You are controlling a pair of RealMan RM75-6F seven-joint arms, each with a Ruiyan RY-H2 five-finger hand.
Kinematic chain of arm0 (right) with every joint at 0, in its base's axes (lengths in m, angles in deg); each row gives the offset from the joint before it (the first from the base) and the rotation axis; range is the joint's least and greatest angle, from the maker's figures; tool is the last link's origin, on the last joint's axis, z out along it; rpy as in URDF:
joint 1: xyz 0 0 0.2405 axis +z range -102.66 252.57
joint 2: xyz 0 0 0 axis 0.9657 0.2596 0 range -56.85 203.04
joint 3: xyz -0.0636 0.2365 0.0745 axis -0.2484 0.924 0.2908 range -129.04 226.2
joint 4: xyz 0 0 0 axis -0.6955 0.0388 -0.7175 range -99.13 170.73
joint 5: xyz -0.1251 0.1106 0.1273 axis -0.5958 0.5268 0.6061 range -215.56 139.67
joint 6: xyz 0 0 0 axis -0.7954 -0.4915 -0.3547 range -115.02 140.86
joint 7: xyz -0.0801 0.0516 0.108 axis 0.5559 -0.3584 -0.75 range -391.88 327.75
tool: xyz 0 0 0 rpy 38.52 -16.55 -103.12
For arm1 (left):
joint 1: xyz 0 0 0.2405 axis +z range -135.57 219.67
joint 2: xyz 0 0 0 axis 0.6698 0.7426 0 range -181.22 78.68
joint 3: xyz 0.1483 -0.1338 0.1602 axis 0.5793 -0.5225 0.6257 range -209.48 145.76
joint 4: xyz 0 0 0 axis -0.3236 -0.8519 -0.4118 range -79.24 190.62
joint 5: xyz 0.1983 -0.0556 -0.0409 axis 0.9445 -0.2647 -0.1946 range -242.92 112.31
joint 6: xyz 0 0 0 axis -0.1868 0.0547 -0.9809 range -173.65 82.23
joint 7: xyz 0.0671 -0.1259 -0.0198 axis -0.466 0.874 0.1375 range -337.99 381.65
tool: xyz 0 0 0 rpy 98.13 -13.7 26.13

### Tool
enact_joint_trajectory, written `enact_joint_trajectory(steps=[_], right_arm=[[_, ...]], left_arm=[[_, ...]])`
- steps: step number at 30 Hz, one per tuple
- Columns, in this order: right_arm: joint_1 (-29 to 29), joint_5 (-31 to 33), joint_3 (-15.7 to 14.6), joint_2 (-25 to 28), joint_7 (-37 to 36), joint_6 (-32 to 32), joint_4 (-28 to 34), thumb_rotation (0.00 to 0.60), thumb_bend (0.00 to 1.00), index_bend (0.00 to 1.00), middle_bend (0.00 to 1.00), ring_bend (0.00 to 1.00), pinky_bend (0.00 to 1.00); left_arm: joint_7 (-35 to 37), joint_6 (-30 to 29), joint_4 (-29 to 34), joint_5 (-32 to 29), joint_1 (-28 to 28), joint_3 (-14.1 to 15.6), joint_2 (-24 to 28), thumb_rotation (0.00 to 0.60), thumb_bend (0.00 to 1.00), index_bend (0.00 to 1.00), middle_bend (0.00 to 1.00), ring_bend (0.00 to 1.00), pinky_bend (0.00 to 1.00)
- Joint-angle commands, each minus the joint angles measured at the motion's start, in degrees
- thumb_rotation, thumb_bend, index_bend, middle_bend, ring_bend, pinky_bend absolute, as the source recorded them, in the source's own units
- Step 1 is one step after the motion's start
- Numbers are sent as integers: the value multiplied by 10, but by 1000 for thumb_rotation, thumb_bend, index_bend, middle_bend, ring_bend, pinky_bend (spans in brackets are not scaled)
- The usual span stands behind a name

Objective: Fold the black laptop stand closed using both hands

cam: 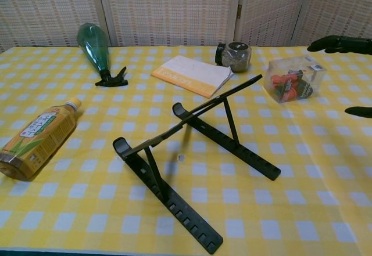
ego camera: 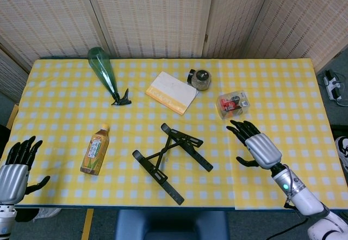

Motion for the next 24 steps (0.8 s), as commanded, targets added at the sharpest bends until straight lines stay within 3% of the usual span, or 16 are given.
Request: enact_joint_trajectory(steps=[1, 11, 20, 24], right_arm=[[18, 15, 6, -14, -10, 24, -8, 600, 320, 0, 6, 43, 0], [68, 37, 22, -49, -26, 63, -33, 600, 320, 0, 6, 60, 15], [84, 51, 42, -48, -3, 43, -6, 600, 320, 0, 6, 70, 18], [84, 63, 43, -38, 7, 40, 9, 600, 320, 0, 6, 69, 18]], left_arm=[[2, 0, 1, 5, -1, 2, 0, 600, 219, 0, 12, 30, 0], [32, 22, 12, 51, -34, 5, 6, 600, 218, 0, 15, 31, 0], [196, 95, 23, 166, -131, 33, 9, 600, 162, 0, 15, 34, 0], [217, 119, 24, 189, -168, 31, -18, 600, 155, 0, 15, 28, 0]])
